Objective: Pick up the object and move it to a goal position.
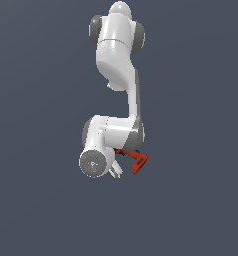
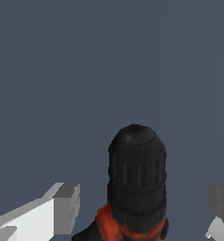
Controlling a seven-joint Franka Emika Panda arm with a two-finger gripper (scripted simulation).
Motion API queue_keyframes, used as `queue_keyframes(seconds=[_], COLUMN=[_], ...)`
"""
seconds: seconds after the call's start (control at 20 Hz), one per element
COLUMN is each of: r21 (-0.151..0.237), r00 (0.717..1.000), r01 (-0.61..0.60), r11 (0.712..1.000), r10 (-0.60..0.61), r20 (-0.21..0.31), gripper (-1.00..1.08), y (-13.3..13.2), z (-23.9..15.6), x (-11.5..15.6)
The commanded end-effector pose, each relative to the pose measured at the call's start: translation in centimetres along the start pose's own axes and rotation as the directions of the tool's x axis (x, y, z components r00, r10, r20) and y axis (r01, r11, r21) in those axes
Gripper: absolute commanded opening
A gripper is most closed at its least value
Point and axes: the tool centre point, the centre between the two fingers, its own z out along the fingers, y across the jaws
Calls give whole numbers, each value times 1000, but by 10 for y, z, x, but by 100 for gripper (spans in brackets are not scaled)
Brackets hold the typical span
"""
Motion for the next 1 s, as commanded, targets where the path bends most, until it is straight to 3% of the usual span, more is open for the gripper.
queue_keyframes(seconds=[0.0, 0.95], r21=[-7, -8], r00=[1000, 1000], r01=[-15, -17], r11=[1000, 1000], r10=[15, 17], r20=[6, 7], gripper=[108, 108], y=[0, 0], z=[1, 31], x=[0, 0])
